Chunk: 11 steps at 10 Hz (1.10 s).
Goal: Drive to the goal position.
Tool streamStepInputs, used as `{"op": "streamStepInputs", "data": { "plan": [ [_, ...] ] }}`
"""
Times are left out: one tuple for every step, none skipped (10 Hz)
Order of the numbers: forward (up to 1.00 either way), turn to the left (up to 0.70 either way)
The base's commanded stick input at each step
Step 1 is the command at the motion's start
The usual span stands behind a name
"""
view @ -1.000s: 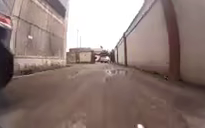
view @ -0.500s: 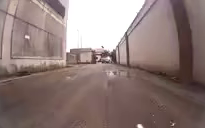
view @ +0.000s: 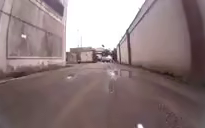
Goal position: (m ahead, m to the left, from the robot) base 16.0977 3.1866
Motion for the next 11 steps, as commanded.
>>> {"op": "streamStepInputs", "data": {
  "plan": [
    [0.7, 0.0],
    [0.7, 0.0],
    [0.7, 0.0],
    [0.7, 0.0],
    [0.7, 0.0],
    [0.7, 0.0],
    [0.7, 0.24],
    [0.7, 0.35],
    [0.7, 0.35],
    [0.7, 0.11],
    [0.7, 0.0]
  ]
}}
